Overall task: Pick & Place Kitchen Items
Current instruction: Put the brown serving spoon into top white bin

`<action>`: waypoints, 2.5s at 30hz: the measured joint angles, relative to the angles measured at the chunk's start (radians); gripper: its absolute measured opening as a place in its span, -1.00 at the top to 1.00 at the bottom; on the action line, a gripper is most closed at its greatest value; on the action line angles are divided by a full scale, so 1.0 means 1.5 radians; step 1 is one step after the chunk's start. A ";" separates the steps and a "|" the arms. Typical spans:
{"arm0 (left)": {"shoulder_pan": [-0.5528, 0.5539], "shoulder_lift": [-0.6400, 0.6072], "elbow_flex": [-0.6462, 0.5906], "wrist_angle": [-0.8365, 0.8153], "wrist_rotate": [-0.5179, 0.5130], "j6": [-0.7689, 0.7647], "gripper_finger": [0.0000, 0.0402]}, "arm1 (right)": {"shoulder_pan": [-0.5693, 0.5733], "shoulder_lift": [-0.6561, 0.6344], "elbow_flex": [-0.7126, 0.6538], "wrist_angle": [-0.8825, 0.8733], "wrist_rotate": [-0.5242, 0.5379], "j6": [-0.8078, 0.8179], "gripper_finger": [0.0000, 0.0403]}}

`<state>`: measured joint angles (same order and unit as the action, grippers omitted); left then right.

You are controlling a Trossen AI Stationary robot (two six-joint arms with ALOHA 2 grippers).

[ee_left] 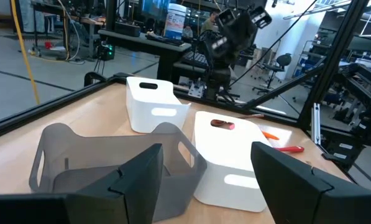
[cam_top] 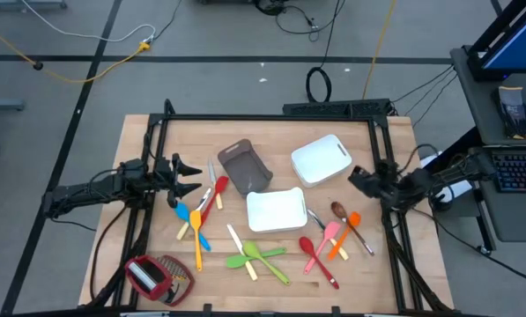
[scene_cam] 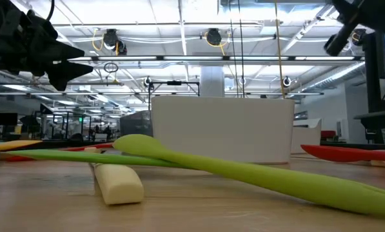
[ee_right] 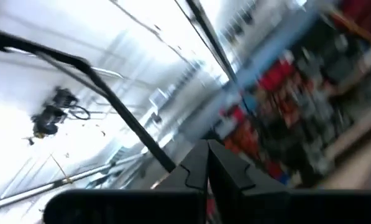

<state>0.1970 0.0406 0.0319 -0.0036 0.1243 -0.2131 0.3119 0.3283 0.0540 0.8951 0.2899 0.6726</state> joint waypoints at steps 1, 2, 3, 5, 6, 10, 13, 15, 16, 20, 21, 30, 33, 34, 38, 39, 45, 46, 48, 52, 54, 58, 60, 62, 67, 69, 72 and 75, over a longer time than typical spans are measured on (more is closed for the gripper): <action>0.000 0.000 0.000 0.000 0.000 0.000 -0.25 | 0.000 0.000 0.004 0.013 0.001 -0.015 0.98; 0.000 0.000 0.000 0.000 0.000 0.000 -0.25 | 0.000 0.000 0.011 0.016 0.000 -0.028 0.98; 0.000 0.000 0.000 0.000 0.000 0.000 -0.25 | 0.000 0.000 0.018 0.008 0.000 -0.041 0.98; 0.000 0.000 0.000 0.000 0.000 0.000 -0.25 | 0.000 0.004 0.042 -0.025 -0.001 -0.073 0.98; 0.000 0.000 0.000 0.000 0.000 0.000 -0.25 | 0.000 0.006 0.059 -0.037 0.000 -0.089 0.98; 0.000 0.000 0.000 0.000 0.000 0.000 -0.25 | -0.007 0.026 0.129 -0.119 0.000 -0.168 0.98; 0.000 0.000 0.000 0.000 0.000 0.000 -0.25 | -0.011 0.049 0.185 -0.198 0.000 -0.253 0.98; 0.000 0.000 0.000 0.000 0.000 0.000 -0.25 | -0.013 0.067 0.222 -0.241 0.000 -0.306 0.98; 0.000 0.000 0.000 0.000 0.000 0.000 -0.25 | -0.013 0.077 0.239 -0.262 -0.001 -0.329 0.98; 0.000 0.000 0.000 0.000 0.000 0.000 -0.25 | -0.013 0.115 0.291 -0.333 0.001 -0.418 0.98; 0.000 0.000 0.000 0.000 0.000 0.000 -0.25 | -0.013 0.122 0.297 -0.342 0.002 -0.434 0.98; 0.000 0.000 0.000 0.000 0.000 0.000 -0.25 | -0.013 0.162 0.300 -0.475 0.000 -0.371 0.98; 0.000 0.000 0.000 0.000 0.000 0.000 -0.25 | -0.013 0.171 0.300 -0.526 0.001 -0.357 0.98; 0.000 0.000 0.000 0.000 0.000 0.000 -0.25 | -0.013 0.175 0.300 -0.540 0.001 -0.364 0.98; 0.000 0.000 0.000 0.000 0.000 0.000 -0.25 | -0.014 0.195 0.296 -0.545 0.001 -0.380 0.98; 0.000 0.000 0.000 0.000 0.000 0.000 -0.25 | -0.014 0.200 0.296 -0.545 0.001 -0.380 0.98; 0.000 0.000 0.000 0.000 0.000 0.000 -0.25 | -0.013 0.215 0.296 -0.535 0.001 -0.382 0.98; 0.000 0.000 0.000 0.000 0.000 0.000 -0.25 | -0.014 0.216 0.296 -0.535 0.001 -0.382 0.98; 0.000 0.000 0.000 0.000 0.000 0.000 -0.25 | -0.014 0.216 0.296 -0.535 0.001 -0.376 0.98; 0.000 0.000 0.000 0.000 0.000 0.000 -0.25 | -0.014 0.216 0.296 -0.535 0.001 -0.369 0.98; 0.000 0.000 0.000 0.000 0.000 0.000 -0.25 | -0.013 0.215 0.296 -0.535 0.001 -0.369 0.98; 0.000 0.000 0.000 0.000 0.000 0.000 -0.25 | -0.014 0.215 0.296 -0.535 0.001 -0.369 0.98; 0.000 0.000 0.000 0.000 0.000 0.000 -0.25 | -0.014 0.216 0.296 -0.535 0.001 -0.369 0.98; 0.000 0.000 0.000 0.000 0.000 0.000 -0.25 | -0.013 0.218 0.296 -0.535 0.001 -0.367 0.98; 0.000 0.000 0.000 0.000 0.000 0.000 -0.25 | -0.014 0.218 0.296 -0.535 -0.001 -0.311 0.98; 0.000 0.000 0.000 0.000 0.000 0.000 -0.25 | -0.014 0.218 0.296 -0.535 -0.002 -0.300 0.98; 0.000 0.000 0.000 0.000 0.000 0.000 -0.25 | -0.013 0.218 0.296 -0.535 -0.002 -0.297 0.98; 0.000 0.000 0.000 0.000 0.000 0.000 -0.25 | -0.014 0.218 0.296 -0.535 -0.002 -0.297 0.98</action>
<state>0.1967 0.0406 0.0319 -0.0036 0.1244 -0.2132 0.2915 0.6552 0.4973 0.0929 0.2871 0.2276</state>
